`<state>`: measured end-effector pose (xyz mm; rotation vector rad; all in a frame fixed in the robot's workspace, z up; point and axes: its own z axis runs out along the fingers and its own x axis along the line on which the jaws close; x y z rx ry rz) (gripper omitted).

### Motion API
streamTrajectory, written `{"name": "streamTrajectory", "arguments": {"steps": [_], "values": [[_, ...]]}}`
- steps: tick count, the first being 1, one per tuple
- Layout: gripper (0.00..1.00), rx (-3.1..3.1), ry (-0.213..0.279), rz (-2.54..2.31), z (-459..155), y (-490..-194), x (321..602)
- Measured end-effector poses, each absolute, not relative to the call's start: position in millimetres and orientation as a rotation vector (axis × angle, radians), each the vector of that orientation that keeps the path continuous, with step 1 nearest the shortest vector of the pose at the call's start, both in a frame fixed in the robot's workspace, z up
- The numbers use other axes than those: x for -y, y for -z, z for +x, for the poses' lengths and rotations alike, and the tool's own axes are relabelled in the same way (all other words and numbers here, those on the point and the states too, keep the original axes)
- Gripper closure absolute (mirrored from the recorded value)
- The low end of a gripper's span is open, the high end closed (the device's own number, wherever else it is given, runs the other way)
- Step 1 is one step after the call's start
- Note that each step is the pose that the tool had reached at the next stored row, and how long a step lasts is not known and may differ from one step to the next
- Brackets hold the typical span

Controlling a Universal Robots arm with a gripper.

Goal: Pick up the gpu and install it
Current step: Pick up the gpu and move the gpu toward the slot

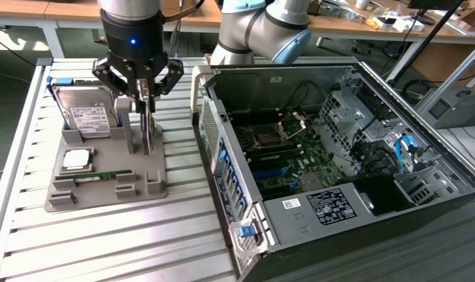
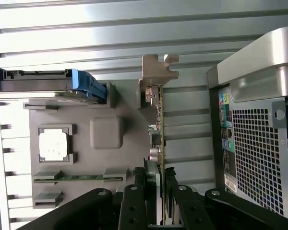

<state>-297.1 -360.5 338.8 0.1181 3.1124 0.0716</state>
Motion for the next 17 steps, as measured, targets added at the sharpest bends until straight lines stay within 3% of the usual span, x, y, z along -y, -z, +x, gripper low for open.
{"name": "streamTrajectory", "arguments": {"steps": [17], "values": [[0.73, -3.112, -0.072, 0.118, -297.2, -350.5, 360.5]]}}
